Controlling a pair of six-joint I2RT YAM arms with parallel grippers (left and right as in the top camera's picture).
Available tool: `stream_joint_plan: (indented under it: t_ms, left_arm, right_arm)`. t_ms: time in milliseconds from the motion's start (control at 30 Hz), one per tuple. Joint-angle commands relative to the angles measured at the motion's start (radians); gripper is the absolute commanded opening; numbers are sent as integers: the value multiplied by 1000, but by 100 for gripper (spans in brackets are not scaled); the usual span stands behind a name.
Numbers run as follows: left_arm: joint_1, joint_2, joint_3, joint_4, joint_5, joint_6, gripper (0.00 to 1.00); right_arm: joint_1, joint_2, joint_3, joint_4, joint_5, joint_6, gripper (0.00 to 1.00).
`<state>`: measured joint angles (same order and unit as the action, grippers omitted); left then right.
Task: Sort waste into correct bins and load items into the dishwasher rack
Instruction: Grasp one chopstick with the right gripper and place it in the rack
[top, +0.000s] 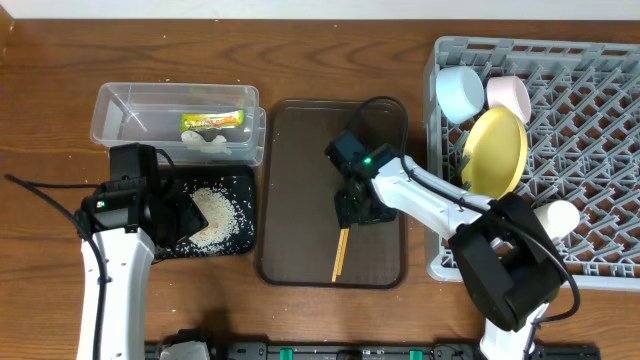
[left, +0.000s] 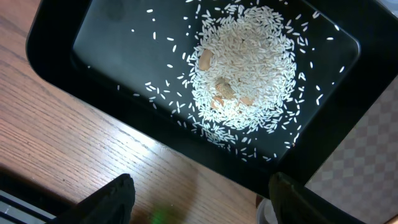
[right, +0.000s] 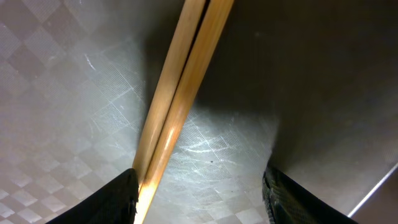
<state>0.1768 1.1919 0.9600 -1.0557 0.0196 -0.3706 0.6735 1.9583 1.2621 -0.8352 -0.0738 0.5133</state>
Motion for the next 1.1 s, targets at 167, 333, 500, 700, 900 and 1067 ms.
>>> stream_joint_plan:
  t_ms: [167, 333, 500, 700, 900, 1067]
  left_arm:
    - [6, -3, 6, -10, -5, -8, 72]
    - [6, -3, 6, -10, -5, -8, 72]
    - [6, -3, 6, -10, -5, -8, 72]
    - [6, -3, 6, -10, -5, -8, 72]
    - [6, -3, 6, -10, -5, -8, 72]
    - [6, -3, 6, -10, -5, -8, 72]
  right_arm:
    - [6, 24, -42, -13, 25, 25, 62]
    - [0, 22, -38, -38, 25, 25, 60]
    - [-22, 22, -36, -59, 25, 25, 60]
    - [-39, 22, -36, -62, 25, 25, 60]
    - [-30, 22, -36, -62, 20, 25, 51]
    - [-19, 22, -36, -54, 20, 25, 31]
